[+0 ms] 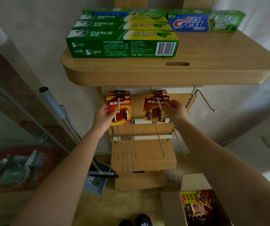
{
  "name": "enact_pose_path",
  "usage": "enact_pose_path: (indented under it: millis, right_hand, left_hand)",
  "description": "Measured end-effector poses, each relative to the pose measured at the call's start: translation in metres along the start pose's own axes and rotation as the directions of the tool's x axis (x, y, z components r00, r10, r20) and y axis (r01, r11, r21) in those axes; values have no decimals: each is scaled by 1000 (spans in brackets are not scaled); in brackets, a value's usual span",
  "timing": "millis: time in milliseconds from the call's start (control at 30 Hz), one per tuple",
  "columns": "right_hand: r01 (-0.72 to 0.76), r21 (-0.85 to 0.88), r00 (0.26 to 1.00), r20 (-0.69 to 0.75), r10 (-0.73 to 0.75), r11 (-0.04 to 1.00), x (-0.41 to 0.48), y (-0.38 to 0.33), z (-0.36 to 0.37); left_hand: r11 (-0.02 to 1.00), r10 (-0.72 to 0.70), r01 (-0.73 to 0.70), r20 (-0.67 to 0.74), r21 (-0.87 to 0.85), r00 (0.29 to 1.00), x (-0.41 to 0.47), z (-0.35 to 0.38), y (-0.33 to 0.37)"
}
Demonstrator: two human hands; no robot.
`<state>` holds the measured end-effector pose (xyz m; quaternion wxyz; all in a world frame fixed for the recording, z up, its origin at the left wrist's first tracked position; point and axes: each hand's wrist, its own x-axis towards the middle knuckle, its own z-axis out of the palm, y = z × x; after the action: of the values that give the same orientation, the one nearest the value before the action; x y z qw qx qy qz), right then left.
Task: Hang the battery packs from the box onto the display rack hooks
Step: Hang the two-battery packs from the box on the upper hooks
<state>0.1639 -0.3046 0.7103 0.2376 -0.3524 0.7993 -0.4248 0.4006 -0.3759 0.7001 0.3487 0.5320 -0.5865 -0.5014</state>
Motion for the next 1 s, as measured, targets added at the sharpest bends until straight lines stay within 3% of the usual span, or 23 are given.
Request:
enact_pose_path:
  millis: [267, 533, 667, 1000]
  right_hand:
    - [-6, -112, 1000, -9, 5, 994, 9, -8, 3]
    - [-83, -16, 996, -30, 83, 996, -19, 21, -1]
    - [-131, -73, 991, -14, 130, 989, -44, 57, -2]
    - [-148, -238, 984, 62, 167, 960, -108, 135, -60]
  left_hand:
    - [991, -13, 19, -47, 129, 999, 9, 4, 5]
    - [965, -54, 91, -153, 247, 987, -7, 7, -14]
    - [934, -71, 79, -34, 347, 997, -26, 20, -36]
    - [827, 2, -170, 300, 536, 954, -95, 113, -54]
